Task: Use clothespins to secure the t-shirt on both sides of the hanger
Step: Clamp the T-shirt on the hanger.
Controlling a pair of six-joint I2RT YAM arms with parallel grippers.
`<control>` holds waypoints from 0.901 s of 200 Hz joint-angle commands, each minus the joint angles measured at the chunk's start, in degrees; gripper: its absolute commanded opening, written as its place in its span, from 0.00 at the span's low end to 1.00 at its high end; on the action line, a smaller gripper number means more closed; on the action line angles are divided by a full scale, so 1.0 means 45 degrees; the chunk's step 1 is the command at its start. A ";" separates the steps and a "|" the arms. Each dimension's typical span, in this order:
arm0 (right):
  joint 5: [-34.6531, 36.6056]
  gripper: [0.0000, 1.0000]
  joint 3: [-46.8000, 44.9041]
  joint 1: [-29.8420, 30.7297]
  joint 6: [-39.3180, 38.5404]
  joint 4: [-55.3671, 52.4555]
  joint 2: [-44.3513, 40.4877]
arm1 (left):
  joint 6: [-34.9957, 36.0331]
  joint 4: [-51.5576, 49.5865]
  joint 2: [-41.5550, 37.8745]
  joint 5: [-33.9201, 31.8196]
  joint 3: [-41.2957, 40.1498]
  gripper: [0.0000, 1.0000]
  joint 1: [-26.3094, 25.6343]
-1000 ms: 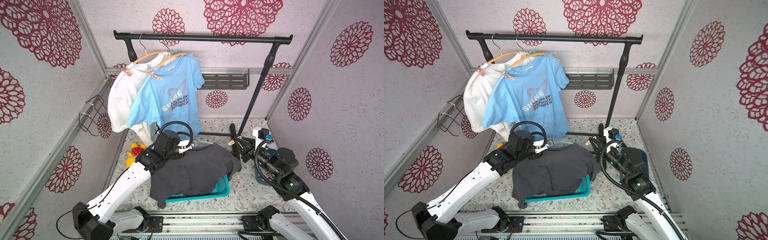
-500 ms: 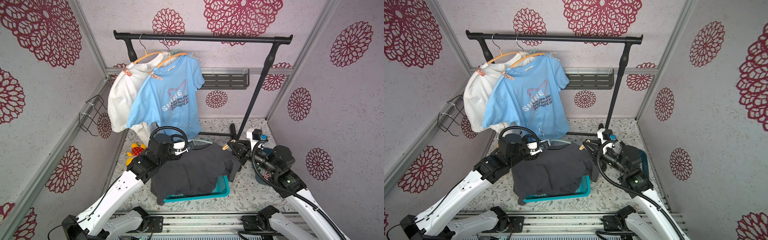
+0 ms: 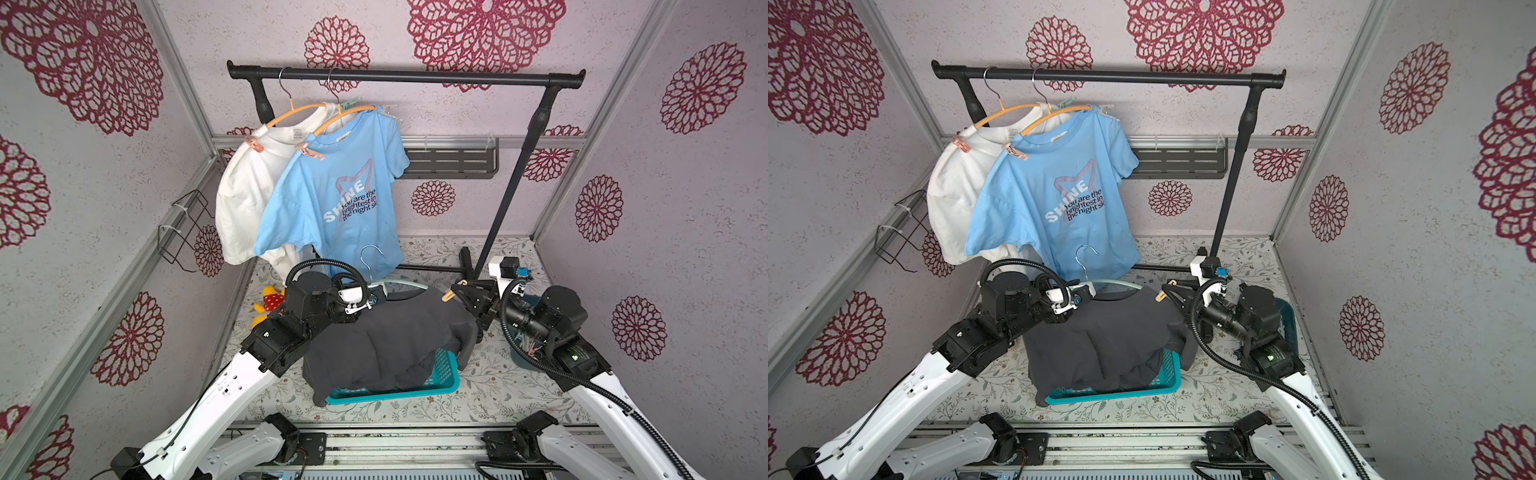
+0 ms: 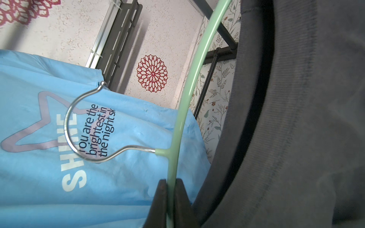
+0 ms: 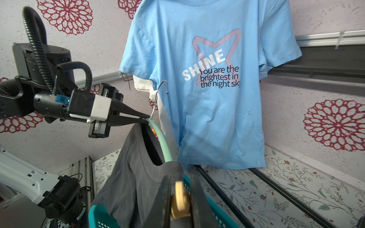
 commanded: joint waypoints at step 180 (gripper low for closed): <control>-0.1477 0.00 -0.1596 -0.0071 0.2203 0.1650 -0.0168 | -0.1112 0.1492 -0.0373 0.1479 -0.0114 0.00 0.0331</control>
